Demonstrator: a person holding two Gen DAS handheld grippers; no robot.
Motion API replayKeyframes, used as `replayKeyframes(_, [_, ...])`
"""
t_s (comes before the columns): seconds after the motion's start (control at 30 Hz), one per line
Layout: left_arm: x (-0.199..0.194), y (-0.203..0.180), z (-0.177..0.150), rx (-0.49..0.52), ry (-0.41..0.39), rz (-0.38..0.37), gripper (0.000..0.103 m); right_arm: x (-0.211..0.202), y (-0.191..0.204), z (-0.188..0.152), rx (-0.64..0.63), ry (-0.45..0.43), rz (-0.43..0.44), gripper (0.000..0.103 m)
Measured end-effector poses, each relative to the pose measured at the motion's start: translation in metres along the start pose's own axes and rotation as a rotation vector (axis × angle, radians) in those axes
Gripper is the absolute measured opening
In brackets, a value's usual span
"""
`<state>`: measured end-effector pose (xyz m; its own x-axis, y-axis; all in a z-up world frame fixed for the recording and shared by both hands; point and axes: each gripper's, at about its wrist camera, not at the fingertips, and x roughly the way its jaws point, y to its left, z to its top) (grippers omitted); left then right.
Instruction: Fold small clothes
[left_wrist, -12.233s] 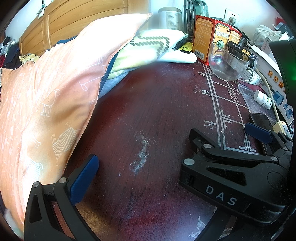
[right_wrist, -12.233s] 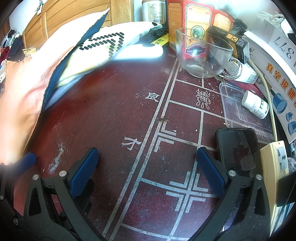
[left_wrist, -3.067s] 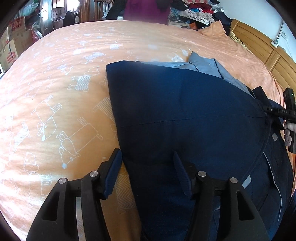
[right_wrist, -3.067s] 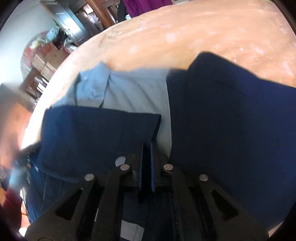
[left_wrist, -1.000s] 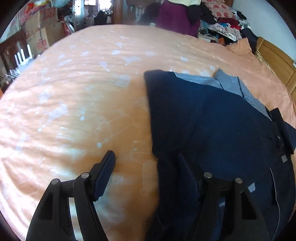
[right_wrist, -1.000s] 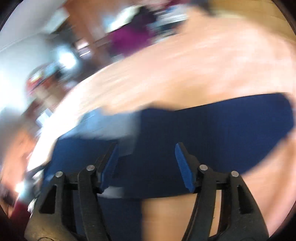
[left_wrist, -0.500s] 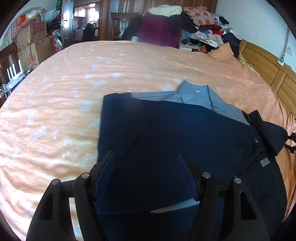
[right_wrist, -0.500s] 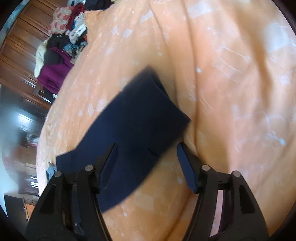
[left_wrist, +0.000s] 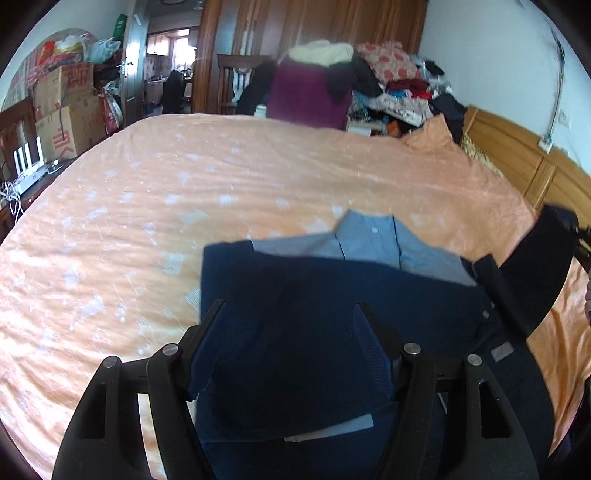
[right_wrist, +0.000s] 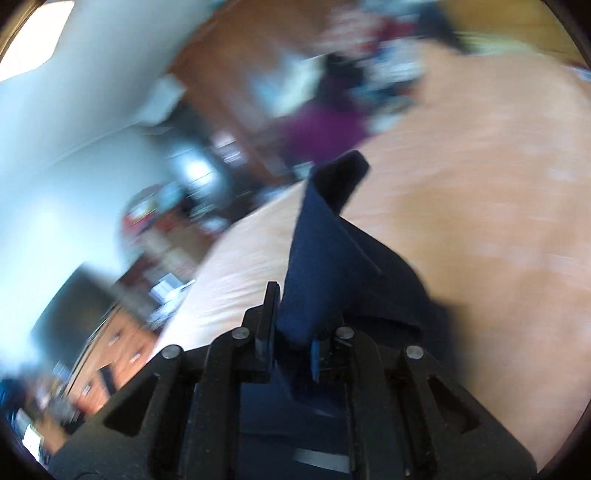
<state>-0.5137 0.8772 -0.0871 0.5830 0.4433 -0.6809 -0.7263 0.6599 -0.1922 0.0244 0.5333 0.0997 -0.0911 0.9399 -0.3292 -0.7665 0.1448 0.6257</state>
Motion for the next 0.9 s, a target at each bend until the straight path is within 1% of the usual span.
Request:
replayKeyframes(0.03, [-0.003, 0.005, 0.002, -0.012, -0.008, -0.003, 0.071, 0.032, 0.032, -0.005, -0.043, 0.024, 0.043, 0.013])
replayKeyframes(0.1, [-0.01, 0.012, 0.003, -0.024, -0.024, -0.003, 0.071, 0.083, 0.072, -0.021, -0.08, 0.074, 0.096, 0.013])
replayKeyframes(0.17, [-0.018, 0.024, 0.003, -0.049, -0.04, -0.005, 0.071, 0.143, 0.111, -0.049, -0.103, 0.151, 0.163, 0.014])
replayKeyframes(0.2, [-0.021, 0.031, 0.003, -0.065, -0.045, -0.005, 0.071, 0.169, 0.127, -0.066, -0.131, 0.187, 0.17, 0.016])
replayKeyframes(0.23, [-0.023, 0.035, 0.003, -0.077, -0.049, -0.005, 0.071, 0.184, 0.135, -0.08, -0.143, 0.211, 0.169, 0.019])
replayKeyframes(0.27, [-0.025, 0.043, 0.002, -0.096, -0.053, -0.005, 0.072, 0.206, 0.147, -0.099, -0.156, 0.259, 0.179, 0.023])
replayKeyframes(0.3, [-0.025, 0.047, 0.0, -0.106, -0.052, -0.004, 0.072, 0.233, 0.157, -0.124, -0.182, 0.343, 0.189, 0.036])
replayKeyframes(0.33, [-0.024, 0.053, -0.001, -0.117, -0.048, -0.004, 0.072, 0.249, 0.162, -0.142, -0.204, 0.395, 0.173, 0.044])
replayKeyframes(0.37, [-0.024, 0.056, -0.003, -0.123, -0.043, -0.002, 0.072, 0.26, 0.166, -0.16, -0.238, 0.436, 0.147, 0.044])
replayKeyframes(0.43, [-0.021, 0.062, -0.008, -0.131, -0.027, -0.004, 0.073, 0.252, 0.167, -0.175, -0.257, 0.454, 0.145, 0.044])
replayKeyframes(0.5, [-0.019, 0.064, -0.014, -0.133, -0.018, -0.015, 0.074, 0.221, 0.157, -0.175, -0.251, 0.427, 0.159, 0.046])
replayKeyframes(0.53, [-0.018, 0.064, -0.015, -0.133, -0.015, -0.018, 0.074, 0.204, 0.146, -0.17, -0.259, 0.408, 0.146, 0.047])
replayKeyframes(0.57, [-0.017, 0.064, -0.018, -0.131, -0.01, -0.024, 0.074, 0.183, 0.127, -0.166, -0.259, 0.391, 0.119, 0.048])
replayKeyframes(0.6, [-0.016, 0.064, -0.02, -0.129, -0.004, -0.028, 0.074, 0.174, 0.111, -0.16, -0.247, 0.387, 0.091, 0.049])
replayKeyframes(0.63, [-0.014, 0.064, -0.022, -0.131, 0.004, -0.036, 0.074, 0.166, 0.087, -0.154, -0.224, 0.4, 0.044, 0.05])
replayKeyframes(0.7, [-0.007, 0.062, -0.023, -0.146, 0.022, -0.07, 0.074, 0.158, 0.049, -0.142, -0.193, 0.416, -0.042, 0.05])
replayKeyframes(0.73, [-0.001, 0.057, -0.021, -0.144, 0.031, -0.088, 0.074, 0.156, 0.032, -0.139, -0.166, 0.421, -0.083, 0.05])
replayKeyframes(0.77, [0.005, 0.047, -0.018, -0.131, 0.037, -0.116, 0.074, 0.154, 0.022, -0.133, -0.147, 0.422, -0.09, 0.05])
replayKeyframes(0.83, [0.023, 0.019, -0.01, -0.087, 0.07, -0.192, 0.074, 0.145, 0.012, -0.128, -0.124, 0.417, -0.074, 0.05])
replayKeyframes(0.9, [0.047, -0.012, -0.004, -0.034, 0.123, -0.244, 0.074, 0.147, 0.001, -0.127, -0.1, 0.418, -0.071, 0.05])
